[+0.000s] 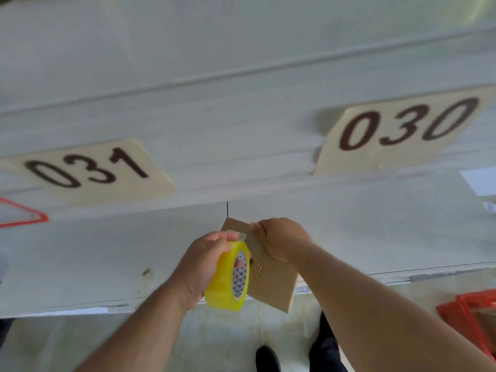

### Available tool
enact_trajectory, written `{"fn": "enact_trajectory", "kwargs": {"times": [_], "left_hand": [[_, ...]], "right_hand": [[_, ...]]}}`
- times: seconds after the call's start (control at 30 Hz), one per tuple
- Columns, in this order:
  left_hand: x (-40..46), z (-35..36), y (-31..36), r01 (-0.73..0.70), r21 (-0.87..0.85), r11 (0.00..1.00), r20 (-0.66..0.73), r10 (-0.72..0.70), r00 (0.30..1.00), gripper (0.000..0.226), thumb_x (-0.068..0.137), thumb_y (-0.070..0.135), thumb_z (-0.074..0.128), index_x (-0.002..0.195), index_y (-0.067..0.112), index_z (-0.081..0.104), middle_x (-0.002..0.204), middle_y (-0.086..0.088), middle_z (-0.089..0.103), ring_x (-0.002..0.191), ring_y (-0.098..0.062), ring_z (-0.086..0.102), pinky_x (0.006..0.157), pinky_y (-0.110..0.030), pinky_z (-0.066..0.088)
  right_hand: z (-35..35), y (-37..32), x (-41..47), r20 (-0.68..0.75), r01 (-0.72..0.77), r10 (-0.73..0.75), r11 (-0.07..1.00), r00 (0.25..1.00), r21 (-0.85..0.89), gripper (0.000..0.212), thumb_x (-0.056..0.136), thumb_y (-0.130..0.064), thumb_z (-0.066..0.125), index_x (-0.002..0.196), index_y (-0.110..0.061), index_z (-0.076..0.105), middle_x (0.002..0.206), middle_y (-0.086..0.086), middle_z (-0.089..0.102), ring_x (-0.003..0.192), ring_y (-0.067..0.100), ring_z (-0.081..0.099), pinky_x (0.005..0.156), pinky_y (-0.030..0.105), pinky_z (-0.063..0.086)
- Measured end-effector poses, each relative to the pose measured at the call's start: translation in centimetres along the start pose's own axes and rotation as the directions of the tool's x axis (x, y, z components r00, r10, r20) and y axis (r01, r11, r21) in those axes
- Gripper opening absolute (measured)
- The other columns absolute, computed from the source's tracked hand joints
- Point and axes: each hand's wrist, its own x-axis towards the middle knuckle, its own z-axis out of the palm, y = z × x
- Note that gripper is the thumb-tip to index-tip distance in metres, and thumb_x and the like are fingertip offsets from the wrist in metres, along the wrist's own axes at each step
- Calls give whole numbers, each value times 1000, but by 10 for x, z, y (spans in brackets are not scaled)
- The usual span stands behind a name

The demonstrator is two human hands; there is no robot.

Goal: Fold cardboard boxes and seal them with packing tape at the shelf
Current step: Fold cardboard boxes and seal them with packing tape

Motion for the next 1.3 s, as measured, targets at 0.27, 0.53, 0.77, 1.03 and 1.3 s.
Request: {"fn": "enact_trajectory", "kwargs": {"times": [0.27,0.53,0.77,1.03,1.3], "left_hand": [[-12,-7,-2,25,-360,932,-154,-86,984,25,96,18,54,103,13,77,94,-28,73,81,-42,75,76,-53,63],[-43,-44,-12,-101,-387,917,-352,-46,935,27,98,20,54,114,16,75,99,-19,71,86,-31,68,85,-48,55],[-98,-35,2,-217,-178,960,-410,128,903,31,73,37,67,102,36,78,107,4,76,102,-24,72,89,-52,59],[-129,8,9,-495,31,869,-317,478,819,47,102,18,62,142,38,46,126,16,63,110,8,60,85,-4,43],[-151,6,31,-540,-22,842,-296,510,808,54,93,21,74,137,44,52,106,21,75,82,0,64,81,-17,50]], "right_hand": [[-7,-3,-45,-229,75,-104,988,968,-132,53,104,-43,37,152,-20,45,153,3,51,143,28,43,120,43,32],[68,21,-132,-188,278,-371,879,909,-388,59,87,-38,66,144,-23,61,155,0,54,146,27,48,125,46,16],[1,35,-130,-98,245,-286,920,953,-308,67,95,-25,65,157,-33,42,166,-14,33,153,20,36,127,39,23],[-59,-114,-217,-10,28,-52,348,999,937,40,102,-41,63,135,-18,60,116,10,77,109,28,74,102,52,56],[-75,-116,-242,-154,142,6,349,988,926,40,100,-20,69,136,-31,57,106,5,79,102,24,76,99,47,56]]}}
